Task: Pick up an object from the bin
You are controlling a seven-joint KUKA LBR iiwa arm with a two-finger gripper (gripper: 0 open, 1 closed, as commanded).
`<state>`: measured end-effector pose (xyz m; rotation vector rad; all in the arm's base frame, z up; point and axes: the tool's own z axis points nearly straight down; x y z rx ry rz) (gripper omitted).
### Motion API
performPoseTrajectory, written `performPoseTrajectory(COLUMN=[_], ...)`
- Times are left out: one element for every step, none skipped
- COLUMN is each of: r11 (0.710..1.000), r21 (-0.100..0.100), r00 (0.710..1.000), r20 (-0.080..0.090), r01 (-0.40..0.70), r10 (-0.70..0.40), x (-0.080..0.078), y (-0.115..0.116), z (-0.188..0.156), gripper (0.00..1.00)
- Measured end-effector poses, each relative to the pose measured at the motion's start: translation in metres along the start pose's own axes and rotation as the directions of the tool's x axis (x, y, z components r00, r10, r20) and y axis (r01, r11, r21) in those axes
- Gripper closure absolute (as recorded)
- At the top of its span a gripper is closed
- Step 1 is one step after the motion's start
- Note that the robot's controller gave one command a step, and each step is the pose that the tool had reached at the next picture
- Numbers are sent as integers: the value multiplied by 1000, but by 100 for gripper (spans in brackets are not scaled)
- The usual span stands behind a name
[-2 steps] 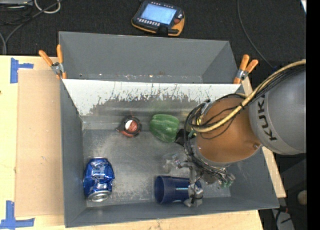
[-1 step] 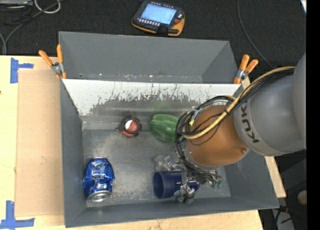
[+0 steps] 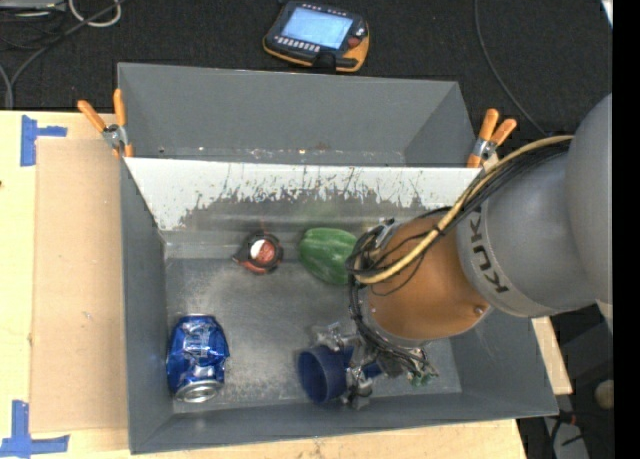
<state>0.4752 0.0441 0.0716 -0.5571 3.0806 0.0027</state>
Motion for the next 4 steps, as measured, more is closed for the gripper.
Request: performPoseTrajectory(r11=[1000, 1000, 1000, 1000], r21=[0, 0, -3, -5], r00=[1000, 1000, 1000, 1000], r20=[0, 1, -9, -15], r01=[0, -1, -2, -2], r10=[0, 1, 2, 2], x=[0, 0, 2, 3], y=[0, 0, 1, 2], z=[0, 0, -19, -54], gripper=[100, 100, 100, 100])
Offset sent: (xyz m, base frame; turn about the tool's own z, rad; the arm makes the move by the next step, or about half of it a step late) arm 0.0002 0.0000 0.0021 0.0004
